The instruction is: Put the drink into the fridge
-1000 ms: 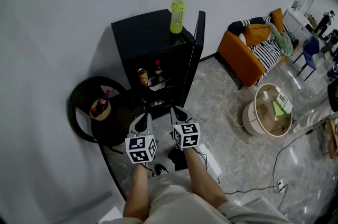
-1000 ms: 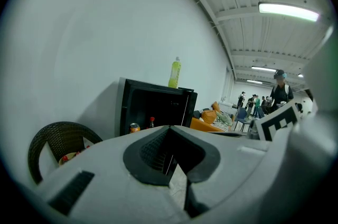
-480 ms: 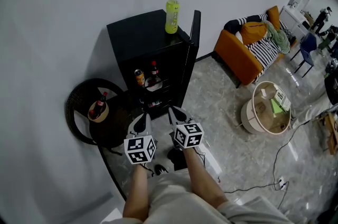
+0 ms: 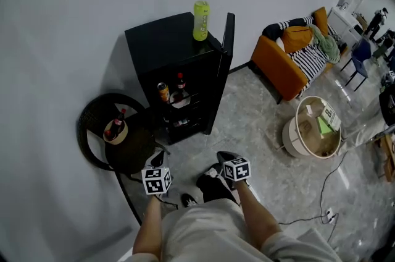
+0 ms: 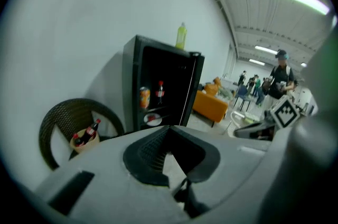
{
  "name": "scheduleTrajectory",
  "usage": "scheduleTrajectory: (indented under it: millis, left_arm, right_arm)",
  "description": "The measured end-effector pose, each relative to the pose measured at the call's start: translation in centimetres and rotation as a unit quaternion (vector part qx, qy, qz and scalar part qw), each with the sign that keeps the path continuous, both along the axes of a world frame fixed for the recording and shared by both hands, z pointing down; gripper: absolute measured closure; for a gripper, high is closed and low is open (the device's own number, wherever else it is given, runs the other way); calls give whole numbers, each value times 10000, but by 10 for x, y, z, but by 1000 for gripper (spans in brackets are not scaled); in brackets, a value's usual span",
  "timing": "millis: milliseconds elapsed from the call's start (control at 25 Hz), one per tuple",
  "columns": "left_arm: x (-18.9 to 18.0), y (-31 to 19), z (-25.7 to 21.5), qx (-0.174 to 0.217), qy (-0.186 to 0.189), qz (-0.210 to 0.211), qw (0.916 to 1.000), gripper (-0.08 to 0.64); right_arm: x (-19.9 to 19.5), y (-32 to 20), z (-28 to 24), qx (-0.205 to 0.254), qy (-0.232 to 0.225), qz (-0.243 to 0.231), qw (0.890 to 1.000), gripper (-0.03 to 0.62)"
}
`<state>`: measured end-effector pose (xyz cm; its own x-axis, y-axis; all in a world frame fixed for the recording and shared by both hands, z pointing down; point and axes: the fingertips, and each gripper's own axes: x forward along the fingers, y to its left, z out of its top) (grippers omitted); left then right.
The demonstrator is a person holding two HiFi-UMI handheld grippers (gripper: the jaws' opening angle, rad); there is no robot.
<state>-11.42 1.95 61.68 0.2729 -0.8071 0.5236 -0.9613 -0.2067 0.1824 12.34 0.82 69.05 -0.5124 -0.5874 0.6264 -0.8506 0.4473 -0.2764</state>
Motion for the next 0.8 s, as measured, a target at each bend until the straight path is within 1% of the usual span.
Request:
scheduleTrajectory:
  millis: [80,160,240,320,440,520,600,680,800]
  left_arm:
    - [-33,38,50,-583,-145,-209,9980,551]
    - [-58,80,90,-1067,-109,-439,9933,551]
    - [-72,119,122,-1499,-52,-603,9868,551]
    - [-80,156,151,-1917,62,-746,9786,551]
    - [-82,202,180,-2380,438,-974,9654,551]
    - [-83,227,192,-2630,630,-1159,9557,551]
    - [-86,246,199,-2791,733,-1313,9484,551]
    - [-86,259,204,-2881,769,-1350,9449,551]
    - [-85,268,207,-2956,721,-1272,9440,551]
  right_arm:
    - [52,36,41,-630,-140,509,9966,586]
    - [99,72,70,-1165,-458,1148,9855,586]
    - [129,107,90,-1550,-647,1531,9738,586]
    - [145,139,106,-1859,-616,1611,9673,586]
    - [154,175,122,-2192,-498,1576,9616,586]
    - [153,190,127,-2311,-544,1555,9589,586]
    - [146,197,129,-2340,-699,1456,9587,586]
    - [137,200,129,-2313,-862,1335,9598,586]
    - [128,194,128,-2243,-1059,1339,9594,586]
